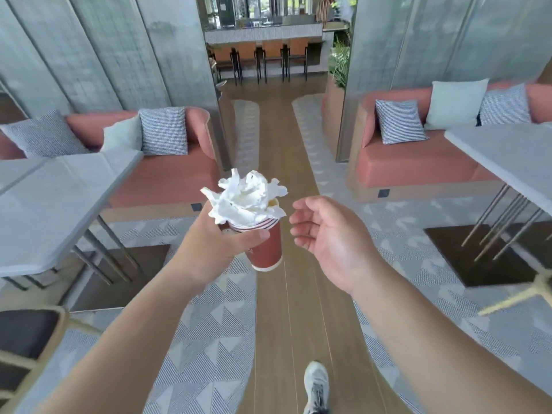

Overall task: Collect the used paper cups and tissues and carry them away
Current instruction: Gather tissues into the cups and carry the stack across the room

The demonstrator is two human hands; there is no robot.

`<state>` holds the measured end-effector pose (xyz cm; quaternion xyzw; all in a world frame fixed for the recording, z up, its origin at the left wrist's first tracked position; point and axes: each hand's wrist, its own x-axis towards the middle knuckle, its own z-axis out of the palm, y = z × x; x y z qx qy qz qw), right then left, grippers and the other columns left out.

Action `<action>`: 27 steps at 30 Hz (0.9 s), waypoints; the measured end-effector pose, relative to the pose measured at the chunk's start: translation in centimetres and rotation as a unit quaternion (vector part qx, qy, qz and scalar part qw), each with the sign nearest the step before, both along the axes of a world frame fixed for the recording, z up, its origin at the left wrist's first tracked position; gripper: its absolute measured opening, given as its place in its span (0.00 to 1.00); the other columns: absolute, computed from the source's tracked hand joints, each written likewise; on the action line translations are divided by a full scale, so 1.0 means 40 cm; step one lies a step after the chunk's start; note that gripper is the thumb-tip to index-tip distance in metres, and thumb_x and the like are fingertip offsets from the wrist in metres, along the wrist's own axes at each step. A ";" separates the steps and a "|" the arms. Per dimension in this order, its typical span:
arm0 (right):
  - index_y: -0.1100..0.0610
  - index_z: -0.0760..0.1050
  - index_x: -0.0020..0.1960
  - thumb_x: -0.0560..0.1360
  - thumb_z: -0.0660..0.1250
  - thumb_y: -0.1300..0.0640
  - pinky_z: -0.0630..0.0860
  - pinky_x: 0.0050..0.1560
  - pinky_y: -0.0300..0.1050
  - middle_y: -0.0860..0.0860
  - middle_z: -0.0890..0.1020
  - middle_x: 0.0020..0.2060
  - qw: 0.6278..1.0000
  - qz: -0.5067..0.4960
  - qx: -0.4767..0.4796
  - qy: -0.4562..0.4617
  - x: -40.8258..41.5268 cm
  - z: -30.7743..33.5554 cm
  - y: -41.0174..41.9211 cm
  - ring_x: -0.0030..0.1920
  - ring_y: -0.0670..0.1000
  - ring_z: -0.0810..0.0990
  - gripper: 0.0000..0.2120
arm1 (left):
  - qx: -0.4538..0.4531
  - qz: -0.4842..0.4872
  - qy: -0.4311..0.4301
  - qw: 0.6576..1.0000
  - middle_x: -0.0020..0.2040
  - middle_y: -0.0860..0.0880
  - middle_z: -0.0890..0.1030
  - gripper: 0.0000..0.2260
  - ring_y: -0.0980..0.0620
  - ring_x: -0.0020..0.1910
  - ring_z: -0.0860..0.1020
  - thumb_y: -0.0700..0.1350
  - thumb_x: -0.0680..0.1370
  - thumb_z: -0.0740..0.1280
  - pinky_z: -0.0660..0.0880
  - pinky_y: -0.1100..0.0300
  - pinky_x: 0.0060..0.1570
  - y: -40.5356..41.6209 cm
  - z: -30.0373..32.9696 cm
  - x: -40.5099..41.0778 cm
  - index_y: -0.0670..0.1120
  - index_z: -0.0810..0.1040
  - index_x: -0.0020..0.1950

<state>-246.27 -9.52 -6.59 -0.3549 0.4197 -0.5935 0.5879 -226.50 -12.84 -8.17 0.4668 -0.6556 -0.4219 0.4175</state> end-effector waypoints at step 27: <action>0.57 0.80 0.42 0.77 0.62 0.60 0.73 0.34 0.40 0.51 0.81 0.32 1.000 -0.005 0.007 0.003 -0.220 0.001 -1.097 0.32 0.48 0.77 0.09 | -0.010 0.032 0.032 0.999 0.57 0.58 0.86 0.31 0.58 0.56 0.84 0.53 0.62 0.81 0.81 0.53 0.54 -1.090 0.001 -0.176 0.61 0.76 0.63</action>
